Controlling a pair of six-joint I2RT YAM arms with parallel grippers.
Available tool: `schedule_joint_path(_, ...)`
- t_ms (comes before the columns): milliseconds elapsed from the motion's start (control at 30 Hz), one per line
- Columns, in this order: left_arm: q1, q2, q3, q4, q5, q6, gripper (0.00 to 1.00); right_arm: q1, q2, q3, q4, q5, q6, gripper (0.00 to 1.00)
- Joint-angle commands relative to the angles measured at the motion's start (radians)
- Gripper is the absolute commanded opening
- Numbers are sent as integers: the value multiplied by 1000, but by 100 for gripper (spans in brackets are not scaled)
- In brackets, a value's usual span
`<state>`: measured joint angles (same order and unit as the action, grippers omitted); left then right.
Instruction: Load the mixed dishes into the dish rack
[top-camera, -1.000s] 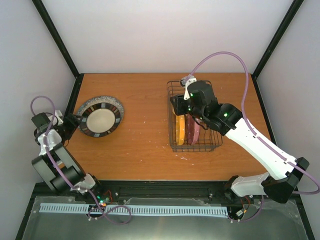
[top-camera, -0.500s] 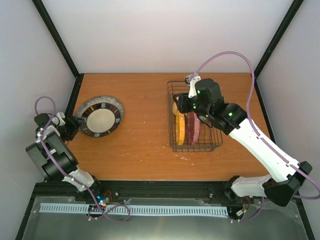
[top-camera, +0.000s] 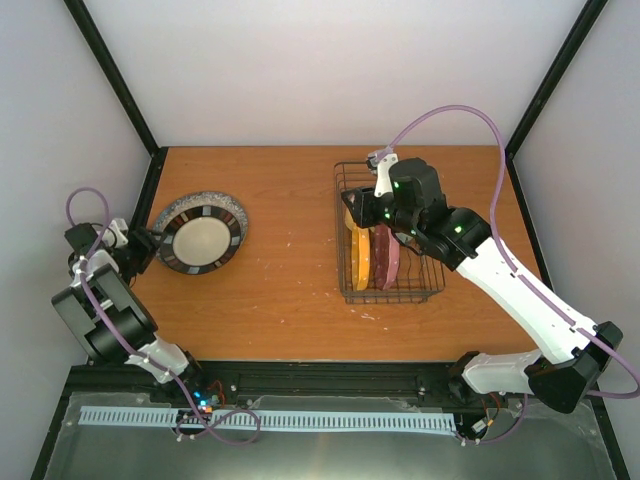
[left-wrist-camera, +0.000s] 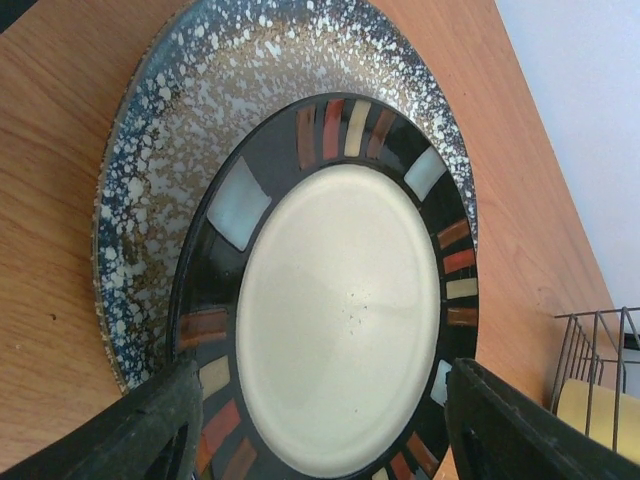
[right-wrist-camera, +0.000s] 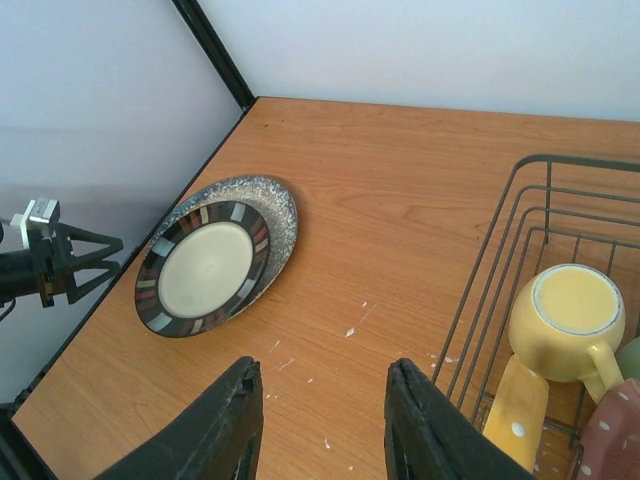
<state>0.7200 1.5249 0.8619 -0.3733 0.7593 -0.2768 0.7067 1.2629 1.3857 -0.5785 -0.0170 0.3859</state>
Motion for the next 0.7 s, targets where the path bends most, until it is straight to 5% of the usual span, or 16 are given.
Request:
schedule_joint_path(0,0,13,24,14,4,25,67,-8,-2,-4,26,-11,-6,34)
schedule_joint_path(667,-123,124,117,-21,-248,57,65,-18,-2,-28,34,-26,-5,34)
